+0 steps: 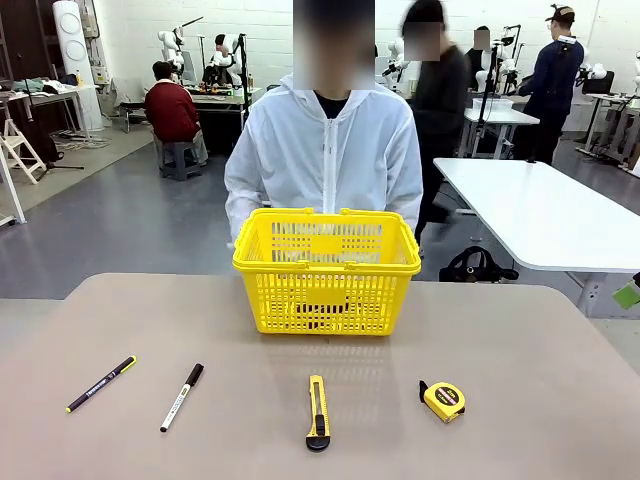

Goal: Place the items the person wants into the basket.
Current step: Pick up the item the person points to and place it in the Market Basket.

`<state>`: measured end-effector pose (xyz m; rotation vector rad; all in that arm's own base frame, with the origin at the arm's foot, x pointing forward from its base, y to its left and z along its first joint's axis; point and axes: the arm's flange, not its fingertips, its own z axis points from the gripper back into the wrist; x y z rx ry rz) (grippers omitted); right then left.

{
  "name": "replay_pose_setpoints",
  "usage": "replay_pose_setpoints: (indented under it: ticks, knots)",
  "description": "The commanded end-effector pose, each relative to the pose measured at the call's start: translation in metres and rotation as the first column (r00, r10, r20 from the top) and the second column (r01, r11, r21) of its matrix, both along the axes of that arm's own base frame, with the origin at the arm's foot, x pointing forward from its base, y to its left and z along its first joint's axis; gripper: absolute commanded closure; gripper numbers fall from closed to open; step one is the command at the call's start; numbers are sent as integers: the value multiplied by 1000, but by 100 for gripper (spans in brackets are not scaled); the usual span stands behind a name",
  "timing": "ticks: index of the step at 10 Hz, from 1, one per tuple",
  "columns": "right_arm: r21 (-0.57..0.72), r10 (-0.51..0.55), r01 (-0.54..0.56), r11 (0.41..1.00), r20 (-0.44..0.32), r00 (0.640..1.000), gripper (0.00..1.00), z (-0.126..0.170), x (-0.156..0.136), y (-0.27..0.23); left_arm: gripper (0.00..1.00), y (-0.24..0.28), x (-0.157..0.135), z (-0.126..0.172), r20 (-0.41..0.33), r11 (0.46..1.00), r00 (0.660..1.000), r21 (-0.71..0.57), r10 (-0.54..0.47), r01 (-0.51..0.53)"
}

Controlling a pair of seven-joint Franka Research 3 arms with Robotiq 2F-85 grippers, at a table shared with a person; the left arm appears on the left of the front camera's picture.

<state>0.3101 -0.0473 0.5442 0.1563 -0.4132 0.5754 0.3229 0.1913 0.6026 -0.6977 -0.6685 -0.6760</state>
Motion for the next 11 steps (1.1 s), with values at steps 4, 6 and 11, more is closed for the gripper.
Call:
replay_pose_setpoints:
  ticks: [4,6,11]
  knots:
    - [47,62,-66,997,94,994,0,13,-24,-17,0,2,-1,1,23,1000,1000,-13,-15,15]
    - [107,199,-226,968,218,956,0,42,-41,-61,0,2,-1,1,23,1000,1000,-13,-15,15]
    - [310,333,-394,865,231,914,0,67,-15,-140,0,2,-1,1,23,1000,1000,-13,-15,15]
